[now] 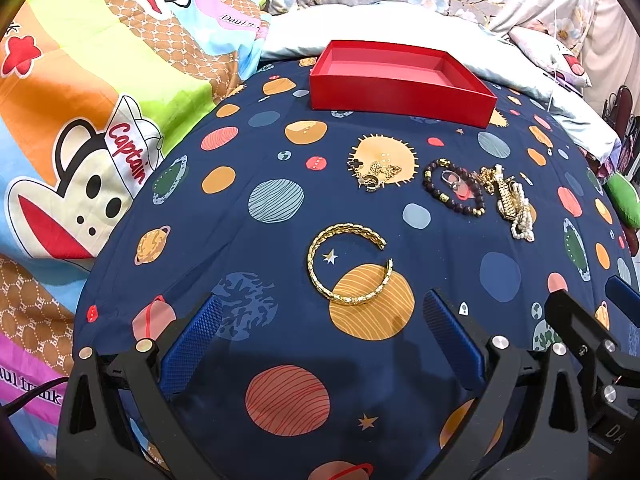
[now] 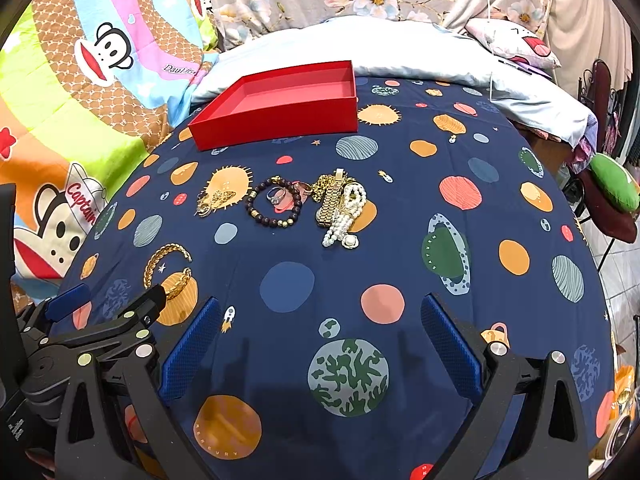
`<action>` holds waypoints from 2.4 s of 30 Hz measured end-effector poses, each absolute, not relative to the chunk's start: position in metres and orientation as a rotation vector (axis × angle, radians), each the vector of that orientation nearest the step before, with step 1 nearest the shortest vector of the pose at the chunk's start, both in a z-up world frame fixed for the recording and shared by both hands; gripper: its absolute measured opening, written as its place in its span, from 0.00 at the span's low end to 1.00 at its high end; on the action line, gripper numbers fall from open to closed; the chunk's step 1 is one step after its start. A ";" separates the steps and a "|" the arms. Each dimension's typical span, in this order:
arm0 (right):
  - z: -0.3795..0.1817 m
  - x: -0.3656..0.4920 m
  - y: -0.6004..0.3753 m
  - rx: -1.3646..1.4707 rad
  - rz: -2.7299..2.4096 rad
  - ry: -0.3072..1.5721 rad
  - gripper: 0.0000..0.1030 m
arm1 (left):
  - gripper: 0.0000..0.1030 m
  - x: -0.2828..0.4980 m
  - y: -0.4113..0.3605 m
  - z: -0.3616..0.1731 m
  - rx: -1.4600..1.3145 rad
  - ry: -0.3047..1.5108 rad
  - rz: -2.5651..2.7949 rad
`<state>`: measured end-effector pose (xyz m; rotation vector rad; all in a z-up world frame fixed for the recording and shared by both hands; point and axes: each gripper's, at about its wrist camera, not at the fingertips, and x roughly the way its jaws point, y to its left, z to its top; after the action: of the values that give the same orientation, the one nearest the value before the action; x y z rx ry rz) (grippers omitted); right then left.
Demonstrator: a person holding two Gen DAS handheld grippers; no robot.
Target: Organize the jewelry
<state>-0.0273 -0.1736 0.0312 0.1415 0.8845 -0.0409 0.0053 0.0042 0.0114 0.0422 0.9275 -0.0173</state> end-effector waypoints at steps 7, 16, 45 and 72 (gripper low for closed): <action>0.031 -0.027 -0.174 0.143 -0.041 0.886 0.95 | 0.95 0.005 0.004 0.011 0.044 0.927 -0.017; 0.031 -0.026 -0.174 0.145 -0.041 0.888 0.95 | 0.95 0.006 0.003 0.009 0.043 0.931 -0.016; 0.007 0.001 -0.192 0.197 -0.062 0.945 0.95 | 0.80 0.039 0.009 -0.021 -0.013 0.966 -0.080; 0.001 0.060 -0.211 0.305 -0.006 0.996 0.34 | 0.53 0.051 0.002 -0.003 -0.031 0.939 -0.141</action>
<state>0.0596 -0.2108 0.0007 0.3050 0.9961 -0.0062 0.0508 0.0018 -0.0032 -0.0306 0.9393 -0.1411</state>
